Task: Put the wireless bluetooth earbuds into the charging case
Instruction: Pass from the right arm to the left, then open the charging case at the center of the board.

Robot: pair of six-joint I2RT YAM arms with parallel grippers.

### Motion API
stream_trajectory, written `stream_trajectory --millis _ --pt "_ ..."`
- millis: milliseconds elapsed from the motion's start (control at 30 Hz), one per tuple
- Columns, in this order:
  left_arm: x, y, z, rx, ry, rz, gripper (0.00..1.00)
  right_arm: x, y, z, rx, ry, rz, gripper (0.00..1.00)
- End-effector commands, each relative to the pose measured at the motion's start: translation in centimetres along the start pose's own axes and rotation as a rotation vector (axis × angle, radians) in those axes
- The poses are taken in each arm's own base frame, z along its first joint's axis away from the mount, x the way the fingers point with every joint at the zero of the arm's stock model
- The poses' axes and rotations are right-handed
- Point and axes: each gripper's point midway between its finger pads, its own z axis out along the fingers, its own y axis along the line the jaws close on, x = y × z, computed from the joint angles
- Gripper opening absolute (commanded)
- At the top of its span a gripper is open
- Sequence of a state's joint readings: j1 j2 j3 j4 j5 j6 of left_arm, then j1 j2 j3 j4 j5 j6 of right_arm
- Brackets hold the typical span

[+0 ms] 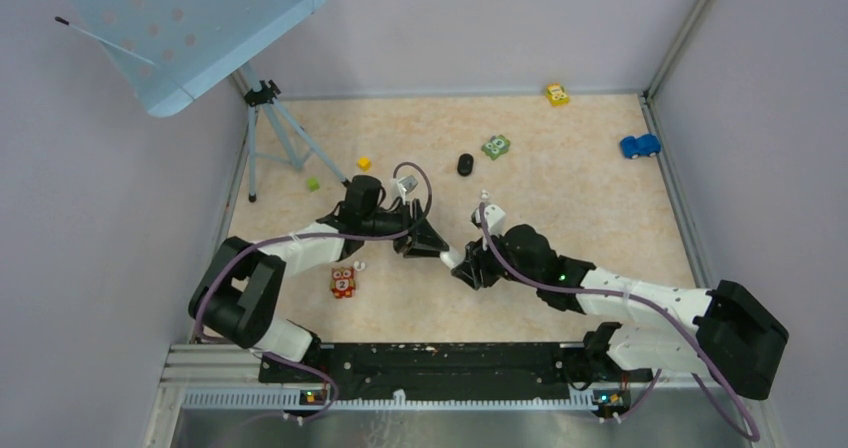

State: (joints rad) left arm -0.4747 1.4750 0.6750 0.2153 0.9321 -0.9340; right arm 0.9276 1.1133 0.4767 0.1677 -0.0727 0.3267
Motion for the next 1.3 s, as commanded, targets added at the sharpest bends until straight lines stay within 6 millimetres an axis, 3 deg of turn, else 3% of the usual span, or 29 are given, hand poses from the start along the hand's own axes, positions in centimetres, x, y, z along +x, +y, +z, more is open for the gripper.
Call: stream_trajectory --millis 0,333,467,533,633,700,867,1000,1100,1267 --pt "-0.2 -1.5 0.5 0.048 0.034 0.074 0.50 -1.8 0.8 -0.5 -0.018 -0.072 0.000 0.28" --pt "0.0 -2.0 1.0 0.080 0.053 0.075 0.44 -2.1 0.9 -0.6 -0.020 -0.079 0.002 0.29" --pt "0.3 -2.4 1.0 0.119 0.052 0.060 0.23 -2.3 0.9 -0.7 -0.015 -0.084 0.021 0.36" --pt "0.2 -2.6 1.0 0.127 0.051 0.062 0.15 -2.7 1.2 -0.8 -0.016 -0.085 0.051 0.47" --pt "0.2 -3.0 0.8 0.141 0.064 0.077 0.04 -3.9 1.7 -1.0 -0.016 -0.082 0.072 0.74" --pt "0.1 -3.1 0.7 0.138 0.073 0.090 0.00 -5.1 1.8 -1.5 -0.003 -0.096 0.079 0.85" --pt "0.0 -4.5 -0.4 0.185 0.106 0.198 0.00 -9.1 0.6 -4.1 0.067 -0.227 0.181 0.87" --pt "1.3 -6.8 -1.7 0.290 0.193 0.321 0.00 -12.6 1.4 -6.6 -0.097 -0.355 0.277 0.86" --pt "1.8 -8.4 -2.7 0.345 0.221 0.405 0.00 -13.2 1.7 -8.0 -0.169 -0.403 0.324 0.82" --pt "1.9 -10.5 -3.6 0.382 0.210 0.491 0.00 -12.4 3.8 -8.5 -0.352 -0.399 0.394 0.77"
